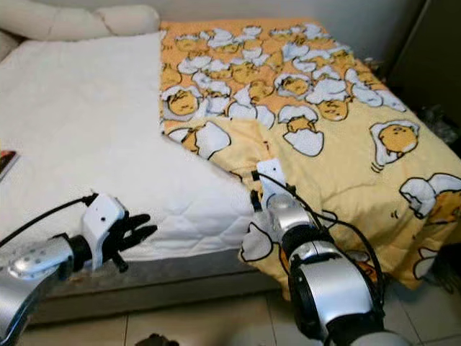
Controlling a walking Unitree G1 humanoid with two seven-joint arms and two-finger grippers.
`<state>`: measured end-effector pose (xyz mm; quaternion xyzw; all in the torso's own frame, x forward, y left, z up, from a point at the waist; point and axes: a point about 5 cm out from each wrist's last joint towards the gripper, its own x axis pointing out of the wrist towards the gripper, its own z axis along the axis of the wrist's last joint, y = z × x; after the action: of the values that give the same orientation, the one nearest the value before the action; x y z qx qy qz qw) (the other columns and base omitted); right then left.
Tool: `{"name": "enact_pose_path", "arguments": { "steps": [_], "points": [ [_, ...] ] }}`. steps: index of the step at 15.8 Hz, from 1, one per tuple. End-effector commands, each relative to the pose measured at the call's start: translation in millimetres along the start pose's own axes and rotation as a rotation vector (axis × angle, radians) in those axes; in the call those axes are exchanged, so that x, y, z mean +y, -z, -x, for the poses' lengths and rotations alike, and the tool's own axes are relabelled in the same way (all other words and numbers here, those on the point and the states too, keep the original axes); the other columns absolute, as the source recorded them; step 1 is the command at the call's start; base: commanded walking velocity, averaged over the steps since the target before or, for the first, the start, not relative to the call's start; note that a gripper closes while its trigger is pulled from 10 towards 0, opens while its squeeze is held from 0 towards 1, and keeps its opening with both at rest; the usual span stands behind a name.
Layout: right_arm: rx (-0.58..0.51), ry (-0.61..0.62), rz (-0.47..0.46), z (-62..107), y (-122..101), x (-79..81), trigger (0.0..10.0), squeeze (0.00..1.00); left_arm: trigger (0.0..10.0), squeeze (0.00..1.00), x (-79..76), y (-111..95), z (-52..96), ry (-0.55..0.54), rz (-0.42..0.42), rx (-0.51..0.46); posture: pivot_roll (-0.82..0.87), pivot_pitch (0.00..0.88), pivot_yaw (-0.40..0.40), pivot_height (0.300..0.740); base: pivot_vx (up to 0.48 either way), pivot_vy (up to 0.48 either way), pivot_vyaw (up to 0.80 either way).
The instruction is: Clean up the room
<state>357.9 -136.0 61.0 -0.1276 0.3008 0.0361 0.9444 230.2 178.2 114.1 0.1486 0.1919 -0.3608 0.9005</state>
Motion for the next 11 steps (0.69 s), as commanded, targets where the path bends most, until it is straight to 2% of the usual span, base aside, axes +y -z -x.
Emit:
{"name": "enact_pose_path", "arguments": {
  "steps": [1, 5, 9, 10, 11],
  "points": [
    [0.003, 0.015, -0.02, -0.3, -1, -1.5, 0.0, 0.0, 10.0, 0.0, -7.0, 1, 3.5, 0.043, -0.001, 0.013, 0.09, 0.016, 0.019, 0.74, 0.0, 0.0, 0.0],
    [0.028, 0.032, -0.005, -0.7, 8, -4.0, 0.0, 0.0, 10.0, 0.0, -14.8, 2, 6.2, 0.061, 0.005, 0.033, 0.12, 0.045, 0.009, 0.74, 0.0, 0.0, 0.0],
    [0.041, 0.068, -0.026, -0.6, 13, -8.7, 0.0, 0.0, 10.0, 0.0, -23.3, 7, 16.9, 0.066, 0.018, 0.064, 0.14, 0.102, 0.0, 0.74, 0.0, 0.0, 0.0],
    [0.027, 0.076, -0.042, -0.7, 12, -8.9, 7.0, 0.0, 10.0, 0.0, -24.8, 8, 18.8, 0.068, 0.019, 0.071, 0.14, 0.111, 0.0, 0.74, 0.0, 0.0, 0.0],
    [-0.001, 0.056, -0.123, -0.8, 11, -6.9, 10.0, 1.0, 10.0, 0.0, -27.7, 10, 22.3, 0.068, 0.021, 0.082, 0.15, 0.126, -0.002, 0.74, 0.0, 0.0, 0.0]
  ]
}}
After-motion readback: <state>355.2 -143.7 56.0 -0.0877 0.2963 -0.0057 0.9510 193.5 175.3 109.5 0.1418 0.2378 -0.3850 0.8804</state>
